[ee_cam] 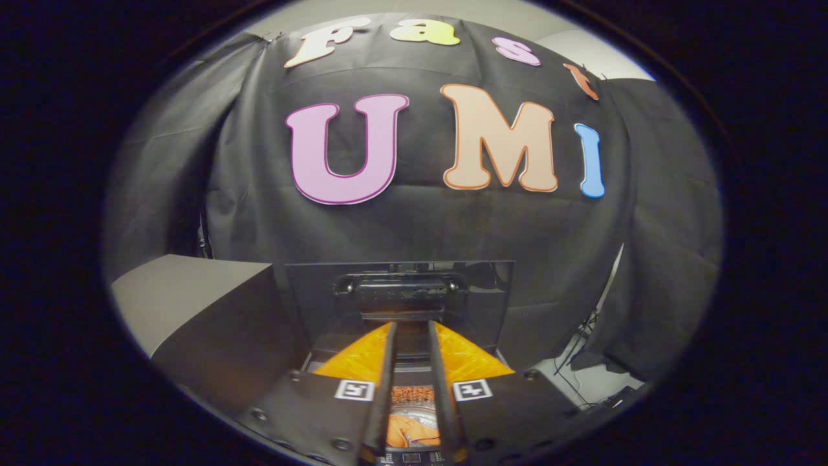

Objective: Put the clothes into the washing machine and then close the washing machine lid.

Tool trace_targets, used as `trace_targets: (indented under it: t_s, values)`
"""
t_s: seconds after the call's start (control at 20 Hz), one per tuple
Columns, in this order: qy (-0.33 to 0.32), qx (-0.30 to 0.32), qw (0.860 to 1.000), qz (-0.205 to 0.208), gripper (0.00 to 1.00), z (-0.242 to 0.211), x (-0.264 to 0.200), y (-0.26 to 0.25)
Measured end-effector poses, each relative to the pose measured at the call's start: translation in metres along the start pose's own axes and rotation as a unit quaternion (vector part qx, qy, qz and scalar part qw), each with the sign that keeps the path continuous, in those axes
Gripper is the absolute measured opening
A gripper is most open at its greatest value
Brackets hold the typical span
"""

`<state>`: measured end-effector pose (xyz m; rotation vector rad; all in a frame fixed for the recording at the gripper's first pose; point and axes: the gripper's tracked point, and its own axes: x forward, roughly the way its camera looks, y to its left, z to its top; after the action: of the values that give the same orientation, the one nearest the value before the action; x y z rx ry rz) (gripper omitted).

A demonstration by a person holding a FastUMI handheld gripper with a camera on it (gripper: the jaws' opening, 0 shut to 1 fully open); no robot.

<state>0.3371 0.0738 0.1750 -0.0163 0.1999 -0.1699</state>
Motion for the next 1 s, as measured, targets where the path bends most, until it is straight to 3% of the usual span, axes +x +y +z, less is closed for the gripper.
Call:
trace_targets:
  t_s: [0.4, 0.7, 1.0]
  values:
    - [-0.014, -0.014, 1.000, 0.012, 0.97, 0.024, 0.027, 0.018]
    - [-0.010, -0.021, 1.000, 0.020, 0.98, 0.030, 0.067, 0.042]
    - [-0.048, -0.017, 0.999, 0.018, 0.98, 0.052, 0.112, 0.057]
